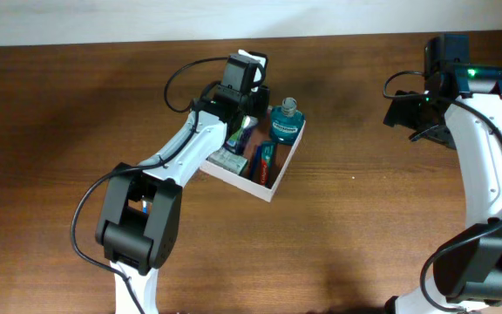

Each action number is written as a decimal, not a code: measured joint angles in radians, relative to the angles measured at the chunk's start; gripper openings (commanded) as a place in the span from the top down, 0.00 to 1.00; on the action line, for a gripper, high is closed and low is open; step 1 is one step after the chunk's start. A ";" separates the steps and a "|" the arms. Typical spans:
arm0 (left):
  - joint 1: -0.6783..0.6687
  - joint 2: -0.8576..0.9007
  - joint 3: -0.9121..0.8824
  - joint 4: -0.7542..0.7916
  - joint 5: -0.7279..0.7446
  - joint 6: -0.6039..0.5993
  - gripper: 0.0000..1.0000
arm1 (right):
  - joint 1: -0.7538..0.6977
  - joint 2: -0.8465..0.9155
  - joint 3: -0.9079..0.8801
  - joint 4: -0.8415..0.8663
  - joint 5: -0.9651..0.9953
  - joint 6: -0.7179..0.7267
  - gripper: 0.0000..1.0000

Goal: Pack container

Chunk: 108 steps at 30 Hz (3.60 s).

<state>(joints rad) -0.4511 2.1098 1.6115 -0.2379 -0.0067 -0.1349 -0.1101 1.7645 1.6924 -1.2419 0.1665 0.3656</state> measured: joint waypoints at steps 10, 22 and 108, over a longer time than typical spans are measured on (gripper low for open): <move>0.001 0.000 -0.005 0.035 -0.002 0.006 0.96 | 0.000 0.000 0.000 0.000 0.000 0.000 0.01; 0.001 -0.022 -0.006 0.040 -0.002 0.006 1.00 | 0.000 0.000 0.000 0.000 0.000 0.000 0.01; 0.079 -0.147 -0.006 -0.177 0.185 -0.016 0.41 | 0.000 0.000 0.000 0.000 0.000 0.000 0.01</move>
<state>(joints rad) -0.3725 1.9629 1.6054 -0.4152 0.1787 -0.1505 -0.1101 1.7645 1.6924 -1.2419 0.1661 0.3660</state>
